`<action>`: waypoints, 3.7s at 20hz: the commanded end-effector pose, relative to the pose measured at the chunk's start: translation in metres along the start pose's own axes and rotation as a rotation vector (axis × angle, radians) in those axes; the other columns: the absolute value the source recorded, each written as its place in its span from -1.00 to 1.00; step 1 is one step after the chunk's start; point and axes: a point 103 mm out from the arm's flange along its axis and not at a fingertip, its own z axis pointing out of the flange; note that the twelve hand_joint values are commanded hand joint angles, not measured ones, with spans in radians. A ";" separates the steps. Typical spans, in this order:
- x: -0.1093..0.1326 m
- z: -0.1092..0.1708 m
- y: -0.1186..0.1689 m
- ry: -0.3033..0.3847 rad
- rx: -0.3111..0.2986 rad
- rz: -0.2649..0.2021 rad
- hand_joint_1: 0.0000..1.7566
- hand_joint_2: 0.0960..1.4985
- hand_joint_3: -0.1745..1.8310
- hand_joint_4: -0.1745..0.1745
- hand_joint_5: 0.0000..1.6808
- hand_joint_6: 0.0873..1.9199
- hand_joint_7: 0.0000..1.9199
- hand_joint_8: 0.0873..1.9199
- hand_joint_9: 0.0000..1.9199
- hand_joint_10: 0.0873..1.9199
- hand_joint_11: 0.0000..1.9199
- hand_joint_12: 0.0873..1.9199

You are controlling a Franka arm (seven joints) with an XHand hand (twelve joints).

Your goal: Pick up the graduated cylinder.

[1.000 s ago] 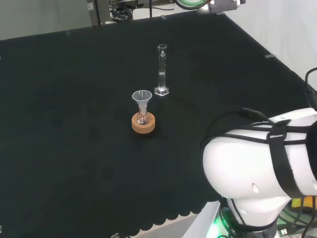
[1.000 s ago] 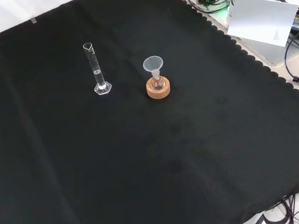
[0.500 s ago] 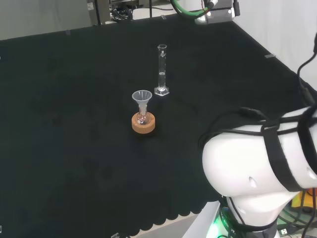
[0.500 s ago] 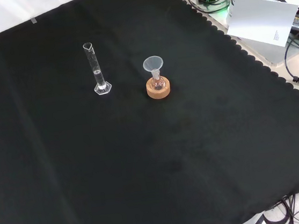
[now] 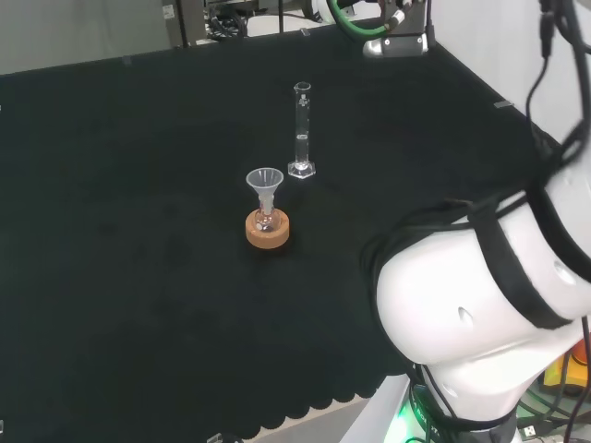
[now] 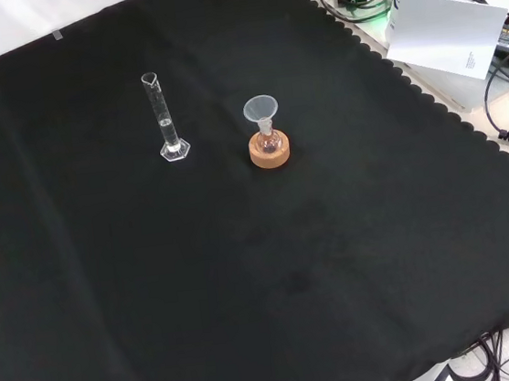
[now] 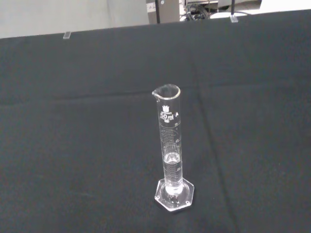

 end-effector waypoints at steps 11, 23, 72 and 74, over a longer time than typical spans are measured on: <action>-0.034 0.084 0.087 0.158 0.028 -0.045 -0.47 0.62 -0.87 -0.33 -0.66 -1.00 -0.92 -0.41 -0.75 -0.33 -0.91 0.42; -0.039 0.119 0.086 0.182 0.071 -0.062 -0.44 0.55 -0.90 -0.32 -0.65 -1.00 -0.92 -0.40 -0.73 -0.33 -0.89 0.42; -0.048 0.249 0.106 0.743 0.033 -0.340 -0.08 0.40 -1.00 -0.26 -0.50 -1.00 -0.70 -0.38 -0.50 -0.42 -0.80 0.39; -0.045 0.252 0.107 0.770 0.033 -0.357 -0.06 0.38 -1.00 -0.26 -0.50 -1.00 -0.68 -0.37 -0.48 -0.42 -0.79 0.39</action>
